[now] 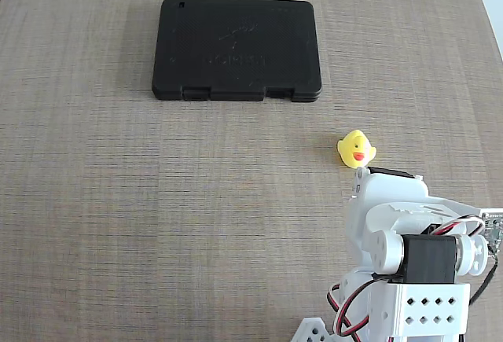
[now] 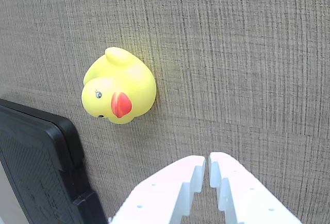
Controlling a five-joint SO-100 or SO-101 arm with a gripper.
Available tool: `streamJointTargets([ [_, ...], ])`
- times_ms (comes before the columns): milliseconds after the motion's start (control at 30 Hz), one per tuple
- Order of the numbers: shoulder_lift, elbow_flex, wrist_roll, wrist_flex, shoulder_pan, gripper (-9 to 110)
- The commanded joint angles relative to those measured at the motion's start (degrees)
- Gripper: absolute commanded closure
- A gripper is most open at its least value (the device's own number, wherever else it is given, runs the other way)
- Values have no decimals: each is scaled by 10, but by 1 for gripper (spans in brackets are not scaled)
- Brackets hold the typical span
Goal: Grasp a duck and put it on the black surface.
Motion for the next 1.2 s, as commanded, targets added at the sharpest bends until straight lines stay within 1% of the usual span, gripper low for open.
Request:
streamJointTargets([
  [0, 34, -5, -3, -5, 4, 102],
  [167, -36, -19, -4, -18, 4, 102],
  [433, -275, -96, -5, -148, 2, 101],
  [533, -360, -133, -5, -174, 2, 95],
  [700, -477, -192, 2, -206, 3, 77],
  [833, -561, -234, 3, -229, 3, 67],
  [1000, -666, -254, -3, -247, 6, 61],
  [1167, -726, -287, 3, -243, 4, 60],
])
